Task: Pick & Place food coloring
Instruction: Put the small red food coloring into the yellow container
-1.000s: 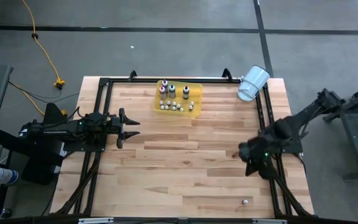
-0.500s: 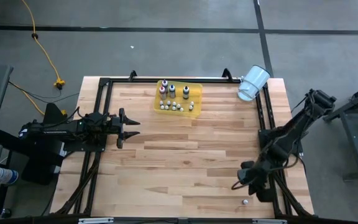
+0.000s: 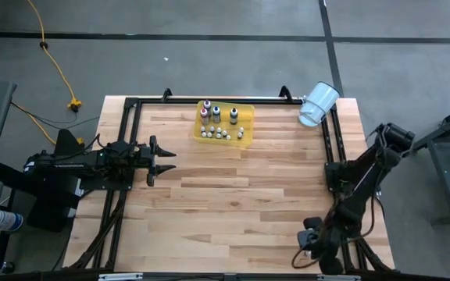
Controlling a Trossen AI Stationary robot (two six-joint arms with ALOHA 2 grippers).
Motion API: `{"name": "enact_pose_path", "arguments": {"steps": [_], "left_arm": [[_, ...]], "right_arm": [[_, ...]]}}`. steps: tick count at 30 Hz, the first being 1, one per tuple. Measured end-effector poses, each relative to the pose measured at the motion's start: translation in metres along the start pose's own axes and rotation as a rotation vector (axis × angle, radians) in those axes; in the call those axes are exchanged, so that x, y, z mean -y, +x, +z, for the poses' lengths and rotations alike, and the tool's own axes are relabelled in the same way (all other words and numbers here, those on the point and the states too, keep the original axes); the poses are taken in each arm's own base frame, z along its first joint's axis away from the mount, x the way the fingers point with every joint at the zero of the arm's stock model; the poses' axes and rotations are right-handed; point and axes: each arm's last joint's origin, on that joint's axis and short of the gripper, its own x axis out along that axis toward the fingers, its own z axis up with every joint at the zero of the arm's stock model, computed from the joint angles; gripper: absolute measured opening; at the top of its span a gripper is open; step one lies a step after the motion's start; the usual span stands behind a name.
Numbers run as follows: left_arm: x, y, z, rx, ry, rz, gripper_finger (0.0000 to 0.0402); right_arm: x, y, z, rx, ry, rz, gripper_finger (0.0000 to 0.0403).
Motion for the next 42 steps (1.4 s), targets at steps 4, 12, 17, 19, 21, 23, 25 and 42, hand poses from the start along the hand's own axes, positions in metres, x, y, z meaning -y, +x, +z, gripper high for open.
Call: {"name": "enact_pose_path", "arguments": {"steps": [4, 12, 17, 19, 21, 23, 25, 42], "left_arm": [[0.000, 0.000, 0.000, 0.000, 0.000, 0.000, 0.0198], [0.000, 0.000, 0.000, 0.000, 0.000, 0.000, 0.0198], [0.000, 0.000, 0.000, 0.000, 0.000, 0.000, 0.0198], [0.000, 0.000, 0.000, 0.000, 0.000, 0.000, 0.0198], [0.000, 0.000, 0.000, 0.000, 0.000, 0.000, 0.0198], [0.000, 0.000, 0.000, 0.000, 0.000, 0.000, 0.0198], [0.000, 0.000, 0.000, 0.000, 0.000, 0.000, 0.0198], [0.000, 0.000, 0.000, 0.000, 0.000, 0.000, 0.0198]], "right_arm": [[-0.014, 0.001, 0.007, 0.017, 0.018, -0.120, 0.0000], [-0.039, 0.004, 0.017, -0.007, 0.139, -0.182, 0.0015], [-0.044, 0.011, 0.013, 0.034, 0.272, -0.185, 0.0072], [-0.044, 0.012, 0.011, 0.065, 0.329, -0.206, 0.0105], [-0.041, 0.013, 0.009, 0.089, 0.389, -0.250, 0.0139], [-0.040, 0.013, 0.007, 0.105, 0.451, -0.280, 0.0173], [-0.038, 0.013, 0.004, 0.096, 0.509, -0.301, 0.0203], [0.004, 0.044, 0.000, 0.022, 1.045, -0.209, 0.0259]]}}
